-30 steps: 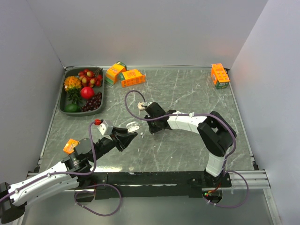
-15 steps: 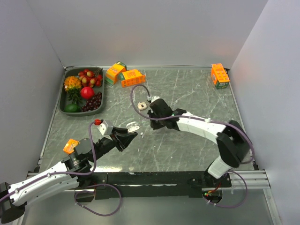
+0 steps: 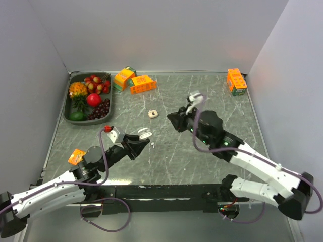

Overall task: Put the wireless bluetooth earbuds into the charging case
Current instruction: Place the earbud in the charging case.

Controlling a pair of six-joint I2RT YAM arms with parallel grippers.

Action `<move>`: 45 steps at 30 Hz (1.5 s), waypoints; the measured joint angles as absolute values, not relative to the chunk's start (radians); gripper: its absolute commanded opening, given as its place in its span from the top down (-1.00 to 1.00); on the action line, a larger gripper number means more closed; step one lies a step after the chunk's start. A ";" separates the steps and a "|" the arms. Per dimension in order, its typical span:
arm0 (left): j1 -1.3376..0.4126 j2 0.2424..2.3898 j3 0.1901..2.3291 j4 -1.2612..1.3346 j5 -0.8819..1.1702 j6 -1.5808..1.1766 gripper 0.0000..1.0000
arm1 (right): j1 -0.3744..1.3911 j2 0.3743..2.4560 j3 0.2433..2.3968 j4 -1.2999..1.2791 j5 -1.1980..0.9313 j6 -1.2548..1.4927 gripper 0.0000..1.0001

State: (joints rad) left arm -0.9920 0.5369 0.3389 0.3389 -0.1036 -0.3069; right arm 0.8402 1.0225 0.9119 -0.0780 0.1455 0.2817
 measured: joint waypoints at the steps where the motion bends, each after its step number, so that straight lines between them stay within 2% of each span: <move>1: -0.992 0.546 0.340 0.348 -0.104 -0.302 0.98 | 0.847 0.984 0.889 -0.042 0.139 0.273 1.00; 7: -0.992 0.618 0.350 0.429 -0.103 -0.273 0.98 | 0.864 0.834 0.796 0.117 0.070 0.234 1.00; 18: -0.992 0.709 0.371 0.558 -0.090 -0.229 0.98 | 0.957 0.825 0.780 0.251 -0.017 0.109 1.00; 30: -0.992 0.759 0.382 0.667 -0.033 -0.221 0.98 | 1.083 0.860 0.635 0.491 0.054 0.010 1.00; 45: -0.992 0.755 0.379 0.695 0.007 -0.124 0.98 | 1.117 0.858 0.628 0.603 0.133 -0.043 1.00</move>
State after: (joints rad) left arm -0.9920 0.7551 0.3794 0.6952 0.0071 -0.1238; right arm 1.1172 0.8581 0.6285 0.6033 0.1326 -0.0425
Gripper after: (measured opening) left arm 0.328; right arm 0.244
